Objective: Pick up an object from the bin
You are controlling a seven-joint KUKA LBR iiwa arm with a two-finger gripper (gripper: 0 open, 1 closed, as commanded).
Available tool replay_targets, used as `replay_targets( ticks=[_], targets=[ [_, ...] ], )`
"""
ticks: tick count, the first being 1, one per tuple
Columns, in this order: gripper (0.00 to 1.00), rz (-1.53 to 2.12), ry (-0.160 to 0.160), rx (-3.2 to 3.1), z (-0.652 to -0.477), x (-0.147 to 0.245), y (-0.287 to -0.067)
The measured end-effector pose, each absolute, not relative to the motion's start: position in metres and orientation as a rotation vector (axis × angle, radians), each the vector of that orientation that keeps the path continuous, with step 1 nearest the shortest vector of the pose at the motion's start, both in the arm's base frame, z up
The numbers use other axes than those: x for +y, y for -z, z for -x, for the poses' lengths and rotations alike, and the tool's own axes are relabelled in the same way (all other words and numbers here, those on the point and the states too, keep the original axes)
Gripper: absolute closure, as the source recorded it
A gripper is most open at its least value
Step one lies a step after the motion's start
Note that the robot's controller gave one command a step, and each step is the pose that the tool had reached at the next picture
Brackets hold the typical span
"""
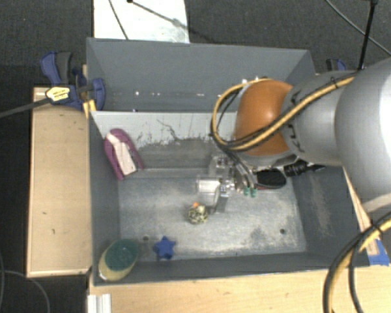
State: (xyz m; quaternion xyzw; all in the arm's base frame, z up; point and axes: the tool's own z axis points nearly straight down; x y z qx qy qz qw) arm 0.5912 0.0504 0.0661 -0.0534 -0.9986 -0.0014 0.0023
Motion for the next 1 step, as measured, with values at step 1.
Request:
replay_targets(
  ticks=[1],
  targets=[
    [0.00,0.424,0.003,-3.120,-0.5905,0.0432,-0.1014]
  ],
)
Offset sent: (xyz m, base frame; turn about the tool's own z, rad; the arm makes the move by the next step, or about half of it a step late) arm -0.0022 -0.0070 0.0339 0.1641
